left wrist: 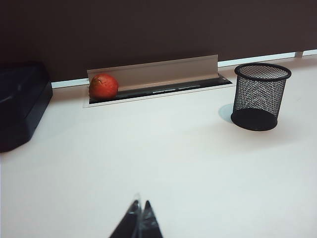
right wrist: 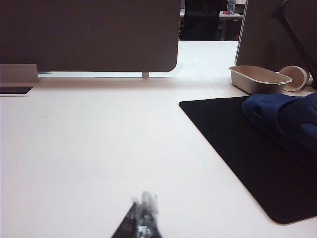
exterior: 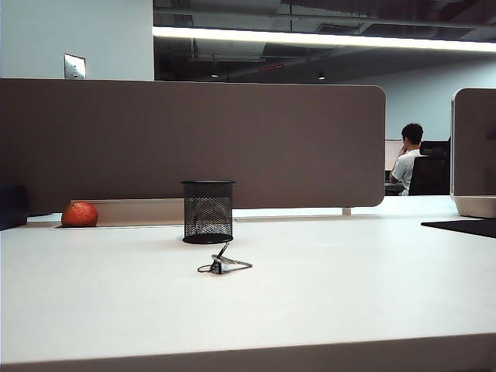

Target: Pick up a bunch of keys from the table, then put them into the black basket.

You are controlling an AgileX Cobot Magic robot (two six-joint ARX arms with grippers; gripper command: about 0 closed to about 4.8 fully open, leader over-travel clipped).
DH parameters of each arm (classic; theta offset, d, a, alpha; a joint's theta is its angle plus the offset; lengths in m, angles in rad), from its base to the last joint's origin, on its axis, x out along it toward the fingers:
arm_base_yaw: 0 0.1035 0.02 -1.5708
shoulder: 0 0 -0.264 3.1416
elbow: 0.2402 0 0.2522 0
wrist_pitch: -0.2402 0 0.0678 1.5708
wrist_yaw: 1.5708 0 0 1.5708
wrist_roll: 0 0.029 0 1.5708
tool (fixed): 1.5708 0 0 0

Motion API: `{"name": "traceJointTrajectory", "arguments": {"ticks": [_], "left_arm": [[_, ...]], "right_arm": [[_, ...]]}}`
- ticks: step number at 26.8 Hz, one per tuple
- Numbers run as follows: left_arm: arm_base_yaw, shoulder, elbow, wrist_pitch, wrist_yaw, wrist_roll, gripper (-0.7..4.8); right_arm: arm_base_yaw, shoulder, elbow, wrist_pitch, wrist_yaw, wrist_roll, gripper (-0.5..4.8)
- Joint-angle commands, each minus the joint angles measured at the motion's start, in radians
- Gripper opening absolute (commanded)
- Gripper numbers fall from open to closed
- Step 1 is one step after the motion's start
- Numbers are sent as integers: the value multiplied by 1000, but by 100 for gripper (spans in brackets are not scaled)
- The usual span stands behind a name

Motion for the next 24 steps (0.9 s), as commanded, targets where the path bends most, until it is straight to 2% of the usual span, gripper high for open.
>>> {"name": "traceJointTrajectory", "arguments": {"ticks": [1,5,11,16,24], "left_arm": [[0,1,3,17,0,0,-5],[0,1,6,31,2,0,-5],[0,1,34,31,103,0,-6],[0,1,49,30,173,0,-6],[0,1,50,31,297,0,-6]], "right_arm": [[1,-1,5,17,-5,4,-6],[1,-1,39,-11,-3,87,-6],[1,2,188,-96,-1,88,-6],[2,71,333,-200,-5,171,-6],[2,321,580,-327,-125,183,-6]]}}
